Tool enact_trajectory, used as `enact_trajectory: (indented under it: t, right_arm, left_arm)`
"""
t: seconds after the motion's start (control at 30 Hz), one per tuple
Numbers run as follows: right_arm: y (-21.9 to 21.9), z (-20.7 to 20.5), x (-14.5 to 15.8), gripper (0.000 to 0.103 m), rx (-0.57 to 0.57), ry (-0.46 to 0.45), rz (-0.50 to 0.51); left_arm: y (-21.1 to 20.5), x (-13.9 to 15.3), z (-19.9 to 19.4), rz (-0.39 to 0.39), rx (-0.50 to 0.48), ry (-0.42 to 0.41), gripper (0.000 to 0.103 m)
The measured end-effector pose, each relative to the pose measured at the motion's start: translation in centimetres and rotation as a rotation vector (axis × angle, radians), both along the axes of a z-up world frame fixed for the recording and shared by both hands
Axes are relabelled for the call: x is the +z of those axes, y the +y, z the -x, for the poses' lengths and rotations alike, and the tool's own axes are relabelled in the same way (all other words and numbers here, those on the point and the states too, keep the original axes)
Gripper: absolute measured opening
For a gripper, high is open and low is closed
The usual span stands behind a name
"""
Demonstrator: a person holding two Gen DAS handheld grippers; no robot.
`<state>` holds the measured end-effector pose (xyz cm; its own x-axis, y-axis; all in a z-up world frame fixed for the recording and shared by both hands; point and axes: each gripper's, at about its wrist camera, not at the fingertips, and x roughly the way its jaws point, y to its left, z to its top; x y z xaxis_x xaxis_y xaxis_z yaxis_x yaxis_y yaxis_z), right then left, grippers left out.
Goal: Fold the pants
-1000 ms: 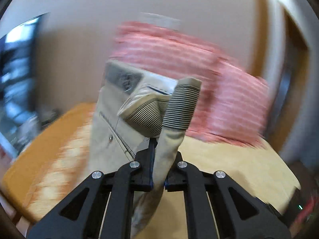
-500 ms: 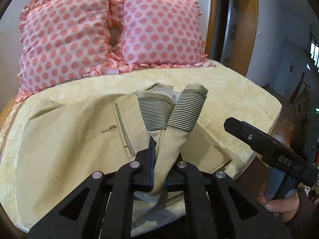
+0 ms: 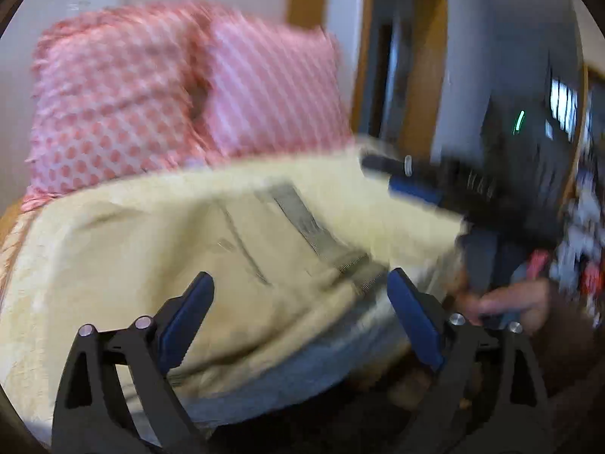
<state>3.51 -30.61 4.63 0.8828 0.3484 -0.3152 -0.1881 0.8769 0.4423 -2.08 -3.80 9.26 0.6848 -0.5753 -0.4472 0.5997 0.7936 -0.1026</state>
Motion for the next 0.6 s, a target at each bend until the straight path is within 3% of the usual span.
enact_trajectory:
  t: [0.1, 0.17, 0.23, 0.3, 0.37, 0.4, 0.57, 0.6]
  right_arm:
    - [2.9, -2.2, 0.1, 0.101, 0.169, 0.037, 0.005]
    - [5.5, -4.3, -0.6, 0.101, 0.268, 0.096, 0.054]
    - [6.8, -5.5, -1.2, 0.101, 0.291, 0.133, 0.084]
    - [7.4, -7.0, -2.4, 0.101, 0.283, 0.224, 0.092]
    - [7.2, -7.7, -4.1, 0.101, 0.276, 0.327, 0.092]
    - [7.1, -7.2, -4.5, 0.101, 0.282, 0.312, 0.096]
    - [7.5, -4.4, -5.0, 0.101, 0.265, 0.301, 0.21]
    - [7.4, -4.3, -4.8, 0.1, 0.269, 0.308, 0.22]
  left_arm:
    - [4.0, 1.2, -2.1, -0.011, 0.191, -0.03, 0.094]
    - [5.8, 0.6, -4.4, -0.032, 0.278, 0.022, 0.094]
    - [7.2, -0.6, -7.0, -0.038, 0.324, 0.104, 0.094]
    - [8.1, -2.3, -9.0, -0.045, 0.361, 0.188, 0.093]
    - [8.9, -3.9, -10.0, -0.033, 0.362, 0.285, 0.093]
    - [9.1, -4.9, -10.2, -0.018, 0.352, 0.339, 0.092]
    - [9.2, -5.3, -9.5, -0.039, 0.319, 0.341, 0.091]
    - [9.8, -4.7, -9.6, -0.013, 0.304, 0.359, 0.091]
